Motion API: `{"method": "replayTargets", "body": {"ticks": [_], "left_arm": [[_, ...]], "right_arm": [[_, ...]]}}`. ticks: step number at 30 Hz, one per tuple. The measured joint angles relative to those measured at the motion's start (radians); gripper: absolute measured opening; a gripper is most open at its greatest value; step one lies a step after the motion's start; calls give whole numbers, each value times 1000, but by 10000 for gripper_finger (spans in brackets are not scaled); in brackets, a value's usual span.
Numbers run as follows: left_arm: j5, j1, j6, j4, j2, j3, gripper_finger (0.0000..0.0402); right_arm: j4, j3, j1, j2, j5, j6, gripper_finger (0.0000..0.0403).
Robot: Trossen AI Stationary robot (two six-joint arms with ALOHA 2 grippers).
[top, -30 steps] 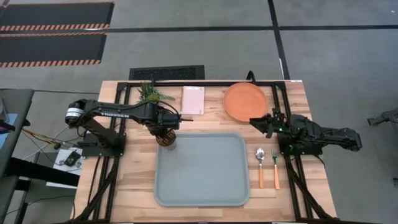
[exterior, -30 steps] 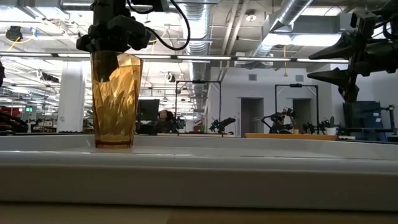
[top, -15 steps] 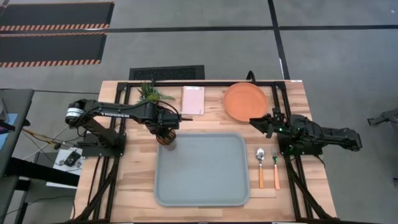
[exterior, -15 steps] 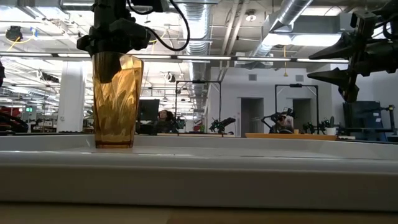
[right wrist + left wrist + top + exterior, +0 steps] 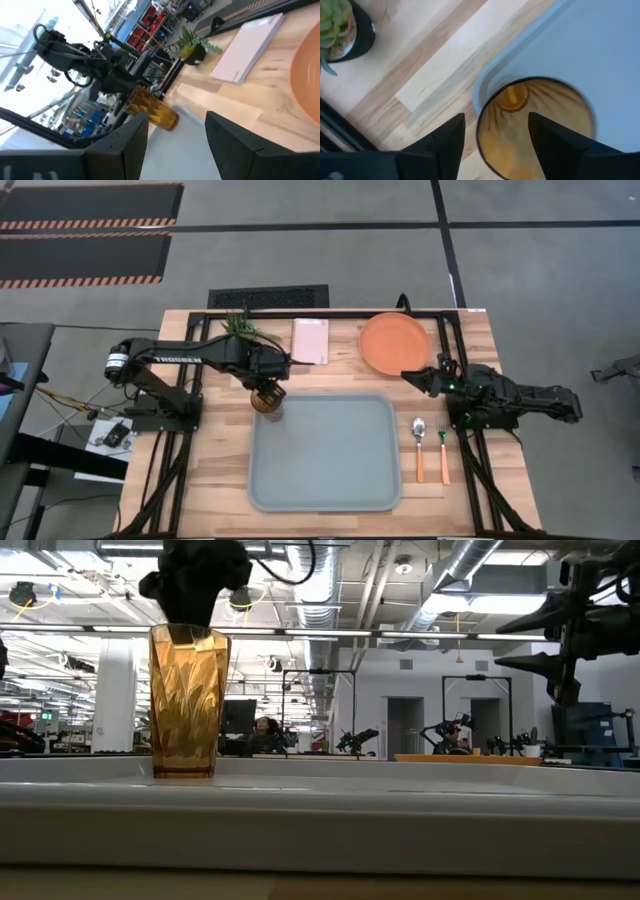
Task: Pick and place plate/cup/fork/spoon on tray
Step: Put the orange plate on the gray tray below the brown glass
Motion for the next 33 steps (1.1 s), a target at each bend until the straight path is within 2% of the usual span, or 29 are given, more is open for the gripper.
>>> {"method": "replayTargets", "body": {"ticks": [2, 6, 9, 13, 15, 18, 21, 24, 29, 33], "left_arm": [[-1, 0, 20, 0, 0, 30, 208], [-5, 6, 77, -4, 0, 101, 208], [-7, 19, 103, -12, 0, 159, 208], [-48, 40, 150, -11, 0, 232, 208], [-69, 53, 174, -10, -1, 257, 208], [-78, 77, 184, -9, -1, 271, 208], [-81, 95, 211, -8, -1, 271, 208], [-81, 106, 259, 10, -1, 271, 208], [-78, 138, 314, 54, -1, 271, 208], [-55, 165, 354, 58, -1, 271, 208]], "right_arm": [[5, 0, -8, 0, 6, 0, 221], [0, 9, -29, 43, 120, 1, 221], [0, 61, -59, 111, 203, -9, 221], [-12, 179, -116, 258, 242, -100, 221], [-101, 265, -156, 350, 278, -94, 220], [-397, 401, -225, 499, 311, -12, 215], [-668, 498, -287, 640, 291, 90, 215], [-818, 524, -334, 758, 255, 140, 237], [-786, 501, -405, 887, 145, 217, 285], [-671, 479, -462, 940, 133, 213, 294]]}}
